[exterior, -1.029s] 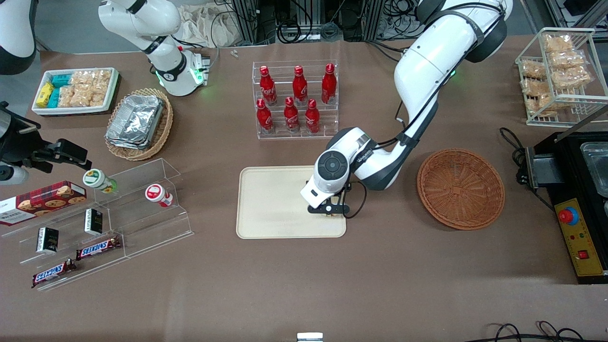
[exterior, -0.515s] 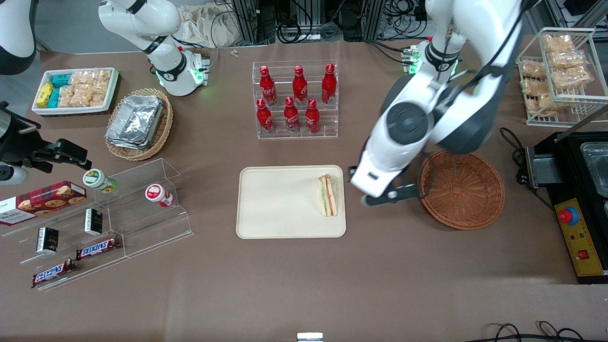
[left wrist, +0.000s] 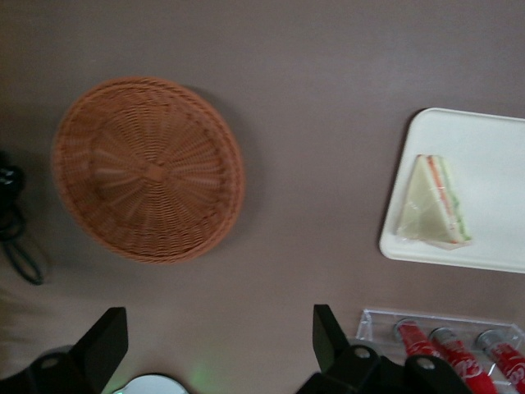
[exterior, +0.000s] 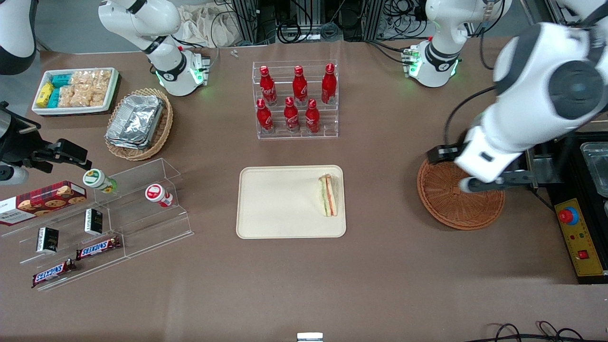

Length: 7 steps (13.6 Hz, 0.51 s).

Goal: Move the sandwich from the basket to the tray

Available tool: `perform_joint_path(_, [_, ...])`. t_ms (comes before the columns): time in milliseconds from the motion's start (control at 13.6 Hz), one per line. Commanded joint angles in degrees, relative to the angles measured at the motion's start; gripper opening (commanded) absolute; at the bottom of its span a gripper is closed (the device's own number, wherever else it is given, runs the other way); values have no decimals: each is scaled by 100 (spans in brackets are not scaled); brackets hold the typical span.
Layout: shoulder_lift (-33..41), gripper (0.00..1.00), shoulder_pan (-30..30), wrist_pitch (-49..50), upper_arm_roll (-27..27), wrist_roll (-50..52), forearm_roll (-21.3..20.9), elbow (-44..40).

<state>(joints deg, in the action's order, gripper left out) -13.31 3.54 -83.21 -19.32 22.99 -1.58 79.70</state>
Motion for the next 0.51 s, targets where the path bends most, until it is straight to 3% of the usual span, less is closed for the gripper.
perform_joint_path(0, [713, 100, -404, 50, 934, -521, 244, 606])
perform_joint_path(147, [1249, 100, -608, 50, 1579, -1066, 386, 1028])
perform_joint_path(441, [1384, 100, -627, 138, 1792, -1209, 281, 1022])
